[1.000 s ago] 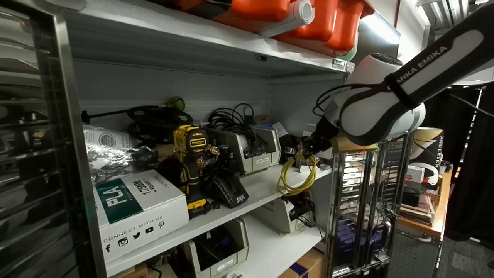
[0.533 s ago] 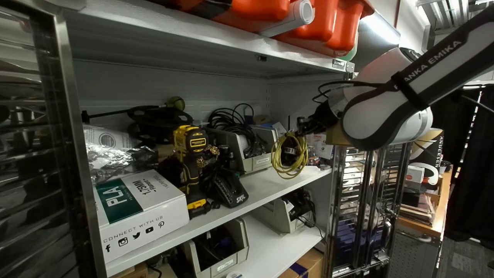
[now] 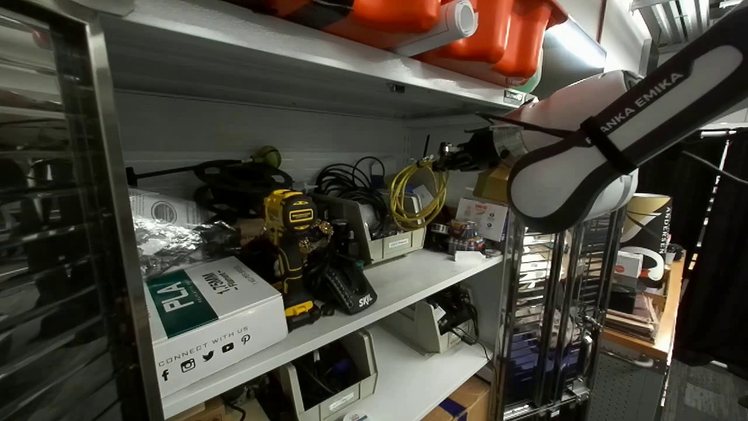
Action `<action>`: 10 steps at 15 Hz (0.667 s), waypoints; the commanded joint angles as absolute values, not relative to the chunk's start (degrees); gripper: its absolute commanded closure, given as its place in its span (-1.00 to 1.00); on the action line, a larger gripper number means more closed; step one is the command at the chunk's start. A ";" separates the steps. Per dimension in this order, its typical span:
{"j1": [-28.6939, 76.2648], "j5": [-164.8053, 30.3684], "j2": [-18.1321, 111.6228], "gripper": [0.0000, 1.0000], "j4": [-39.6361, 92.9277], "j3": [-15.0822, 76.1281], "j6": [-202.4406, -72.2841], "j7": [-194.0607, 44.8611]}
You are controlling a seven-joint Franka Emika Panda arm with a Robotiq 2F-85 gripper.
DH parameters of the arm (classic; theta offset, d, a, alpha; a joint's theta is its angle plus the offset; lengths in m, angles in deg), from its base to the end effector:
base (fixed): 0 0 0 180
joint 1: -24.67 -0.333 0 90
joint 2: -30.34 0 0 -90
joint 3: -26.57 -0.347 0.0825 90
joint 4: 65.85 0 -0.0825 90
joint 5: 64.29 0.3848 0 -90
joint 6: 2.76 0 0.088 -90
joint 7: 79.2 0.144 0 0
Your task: Pick the yellow cable and put it in the box
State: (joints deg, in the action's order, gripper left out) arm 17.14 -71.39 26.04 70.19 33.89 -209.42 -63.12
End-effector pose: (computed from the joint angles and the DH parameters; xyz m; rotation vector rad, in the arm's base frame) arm 0.5596 0.0180 0.5371 -2.3738 0.1553 -1.8024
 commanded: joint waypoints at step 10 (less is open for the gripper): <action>26.10 -94.85 49.36 0.83 43.63 32.39 -210.77 -34.84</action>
